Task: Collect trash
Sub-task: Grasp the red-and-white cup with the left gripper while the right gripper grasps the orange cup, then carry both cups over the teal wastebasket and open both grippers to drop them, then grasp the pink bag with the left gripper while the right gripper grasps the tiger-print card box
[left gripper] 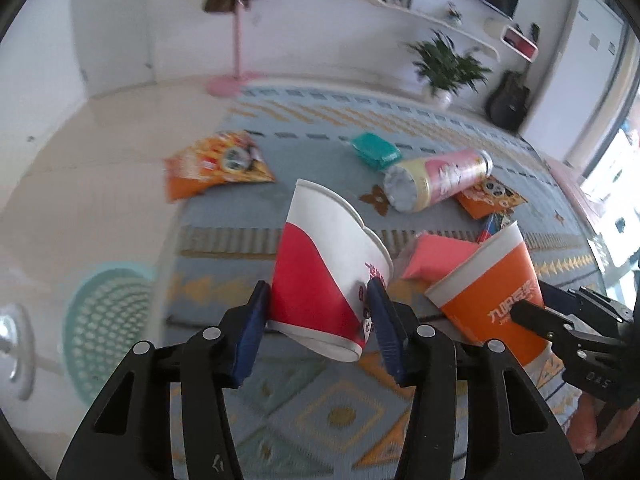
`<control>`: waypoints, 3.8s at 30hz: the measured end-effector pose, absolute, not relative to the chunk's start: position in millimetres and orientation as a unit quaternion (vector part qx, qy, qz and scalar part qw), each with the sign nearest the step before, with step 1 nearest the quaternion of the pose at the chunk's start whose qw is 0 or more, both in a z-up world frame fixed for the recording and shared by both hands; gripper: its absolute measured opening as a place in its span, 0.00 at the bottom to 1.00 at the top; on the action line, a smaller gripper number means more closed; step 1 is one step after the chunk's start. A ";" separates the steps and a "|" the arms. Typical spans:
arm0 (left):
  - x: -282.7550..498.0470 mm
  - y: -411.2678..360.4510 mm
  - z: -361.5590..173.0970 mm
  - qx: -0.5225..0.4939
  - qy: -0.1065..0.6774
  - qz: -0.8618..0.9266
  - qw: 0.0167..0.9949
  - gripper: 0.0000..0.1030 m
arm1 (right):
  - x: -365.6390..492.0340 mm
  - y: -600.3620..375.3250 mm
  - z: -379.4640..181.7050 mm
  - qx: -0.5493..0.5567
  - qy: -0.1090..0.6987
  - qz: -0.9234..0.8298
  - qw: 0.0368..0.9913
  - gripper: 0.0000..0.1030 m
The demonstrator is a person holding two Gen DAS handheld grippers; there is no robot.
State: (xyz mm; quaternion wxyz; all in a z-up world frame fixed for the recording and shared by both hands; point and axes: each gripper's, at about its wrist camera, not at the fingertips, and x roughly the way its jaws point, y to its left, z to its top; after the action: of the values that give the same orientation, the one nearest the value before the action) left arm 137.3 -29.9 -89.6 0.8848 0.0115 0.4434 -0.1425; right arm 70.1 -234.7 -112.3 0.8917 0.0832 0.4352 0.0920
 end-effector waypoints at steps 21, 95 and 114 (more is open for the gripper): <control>100.0 17.8 -58.1 -0.001 0.382 -0.092 0.920 0.46 | 56.5 -150.9 -107.7 -0.033 0.457 0.095 0.884 0.45; 120.1 135.7 -21.9 -0.124 0.330 -0.063 0.934 0.58 | 122.8 -35.1 -39.6 0.038 0.370 0.164 0.914 0.45; 146.9 -57.0 -122.9 -0.005 0.469 -0.257 0.845 0.56 | 77.1 -261.6 -116.6 0.075 0.449 -0.013 0.890 0.29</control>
State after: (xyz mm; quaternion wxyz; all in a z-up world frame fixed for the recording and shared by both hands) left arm 146.9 -57.0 -122.9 0.8450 -0.0052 0.4689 -0.2573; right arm 77.1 -261.6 -116.6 0.8904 0.0749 0.4488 -0.0129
